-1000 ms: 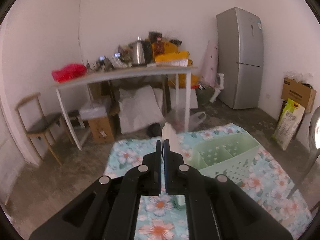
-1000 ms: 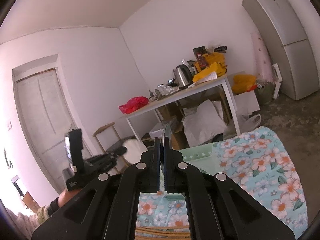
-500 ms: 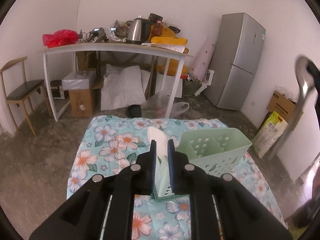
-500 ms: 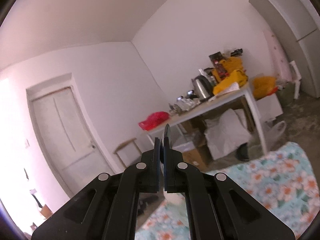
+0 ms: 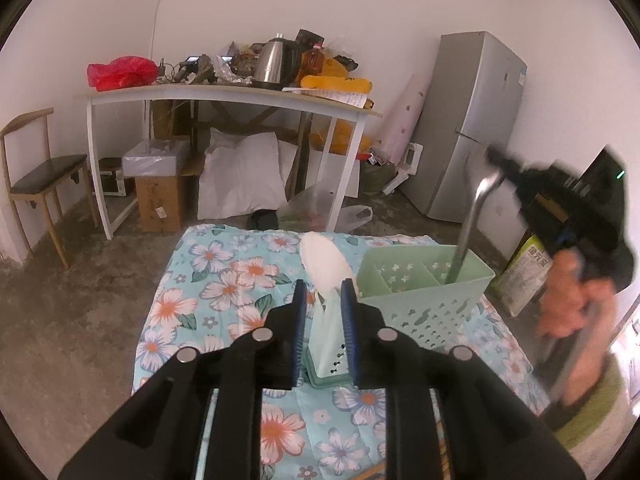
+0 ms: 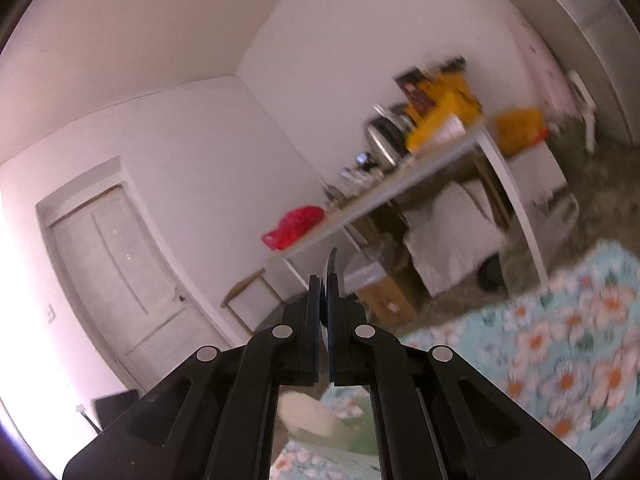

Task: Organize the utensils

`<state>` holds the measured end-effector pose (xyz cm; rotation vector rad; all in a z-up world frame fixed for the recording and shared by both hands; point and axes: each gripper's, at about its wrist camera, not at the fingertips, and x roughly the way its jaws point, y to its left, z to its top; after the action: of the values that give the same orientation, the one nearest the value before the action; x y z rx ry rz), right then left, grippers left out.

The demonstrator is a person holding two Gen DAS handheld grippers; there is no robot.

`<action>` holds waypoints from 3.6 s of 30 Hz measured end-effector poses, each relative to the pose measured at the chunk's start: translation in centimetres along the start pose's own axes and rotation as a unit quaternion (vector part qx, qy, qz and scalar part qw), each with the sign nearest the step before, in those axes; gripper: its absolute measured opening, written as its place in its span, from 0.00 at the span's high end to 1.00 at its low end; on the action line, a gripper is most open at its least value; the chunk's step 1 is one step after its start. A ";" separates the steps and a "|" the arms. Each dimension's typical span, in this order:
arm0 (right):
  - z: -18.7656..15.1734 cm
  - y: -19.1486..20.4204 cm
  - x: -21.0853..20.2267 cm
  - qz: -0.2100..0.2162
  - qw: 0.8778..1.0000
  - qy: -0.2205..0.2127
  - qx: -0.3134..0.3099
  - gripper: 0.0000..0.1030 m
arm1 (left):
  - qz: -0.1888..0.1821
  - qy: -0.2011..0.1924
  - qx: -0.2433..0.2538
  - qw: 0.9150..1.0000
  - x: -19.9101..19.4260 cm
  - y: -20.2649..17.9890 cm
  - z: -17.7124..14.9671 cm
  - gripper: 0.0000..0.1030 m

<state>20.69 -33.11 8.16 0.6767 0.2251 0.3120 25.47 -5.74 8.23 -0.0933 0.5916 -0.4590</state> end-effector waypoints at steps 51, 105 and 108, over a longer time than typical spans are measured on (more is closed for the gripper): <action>-15.9 7.1 -11.7 -0.217 0.965 0.136 -0.057 0.48 | -0.025 0.081 0.038 0.996 -8.3 -4.1 -13.5 0.64; -20.4 2.6 -15.2 -0.241 0.950 0.198 -0.017 0.57 | -0.051 0.182 0.091 0.978 1.7 -9.4 -16.4 0.84; -20.4 2.6 -15.2 -0.241 0.950 0.198 -0.016 0.58 | -0.043 0.171 0.114 0.978 1.5 -10.0 -16.5 0.92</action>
<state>-0.15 -24.82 -4.08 0.5003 0.7546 -0.0237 13.48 -14.61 -4.13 0.1826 0.8699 -0.6303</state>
